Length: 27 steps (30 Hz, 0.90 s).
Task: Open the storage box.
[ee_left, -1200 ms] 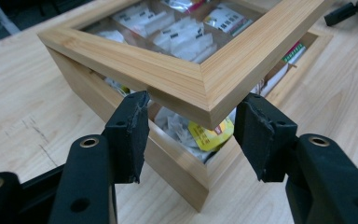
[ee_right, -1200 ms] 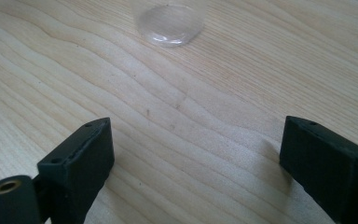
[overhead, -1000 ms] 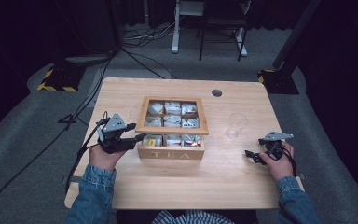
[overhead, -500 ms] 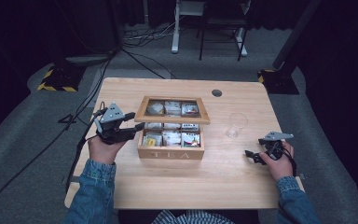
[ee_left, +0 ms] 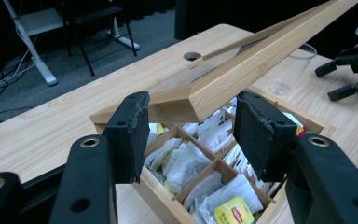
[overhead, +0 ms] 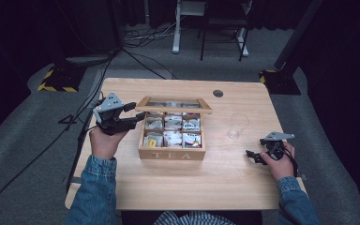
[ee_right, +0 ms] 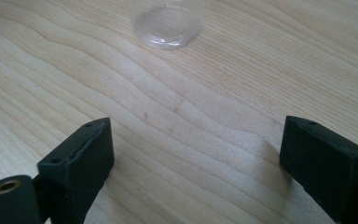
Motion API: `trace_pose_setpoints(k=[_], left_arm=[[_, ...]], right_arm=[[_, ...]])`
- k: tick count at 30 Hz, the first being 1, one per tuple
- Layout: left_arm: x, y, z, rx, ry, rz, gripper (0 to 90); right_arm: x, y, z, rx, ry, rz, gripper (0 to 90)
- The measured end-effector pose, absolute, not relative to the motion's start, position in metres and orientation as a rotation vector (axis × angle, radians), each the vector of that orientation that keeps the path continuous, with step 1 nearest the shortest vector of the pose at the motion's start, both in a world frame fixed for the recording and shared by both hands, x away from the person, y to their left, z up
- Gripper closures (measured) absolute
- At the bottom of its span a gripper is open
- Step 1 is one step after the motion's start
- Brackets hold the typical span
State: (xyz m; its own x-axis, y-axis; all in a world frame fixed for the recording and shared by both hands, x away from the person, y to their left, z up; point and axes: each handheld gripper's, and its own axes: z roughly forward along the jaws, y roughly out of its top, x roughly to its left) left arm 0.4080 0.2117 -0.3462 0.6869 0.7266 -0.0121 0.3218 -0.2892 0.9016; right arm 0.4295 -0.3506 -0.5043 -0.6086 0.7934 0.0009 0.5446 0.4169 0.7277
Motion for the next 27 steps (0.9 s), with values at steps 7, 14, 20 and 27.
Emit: trace_pose_setpoints(k=[7,14,20,27], left_arm=[[0.418,0.21,-0.346,1.902,0.821,0.494,46.0],[0.424,0.209,-0.344,1.887,0.82,0.503,46.0],[0.43,0.209,-0.341,1.874,0.817,0.512,46.1],[0.433,0.208,-0.34,1.876,0.819,0.512,45.7]], right_arm=[[0.428,-0.348,-0.504,1.171,2.316,1.0,10.1],[0.42,-0.345,-0.504,1.211,2.276,0.996,15.0],[0.415,-0.341,-0.504,1.245,2.243,0.981,15.6],[0.414,-0.339,-0.504,1.26,2.232,0.973,15.6]])
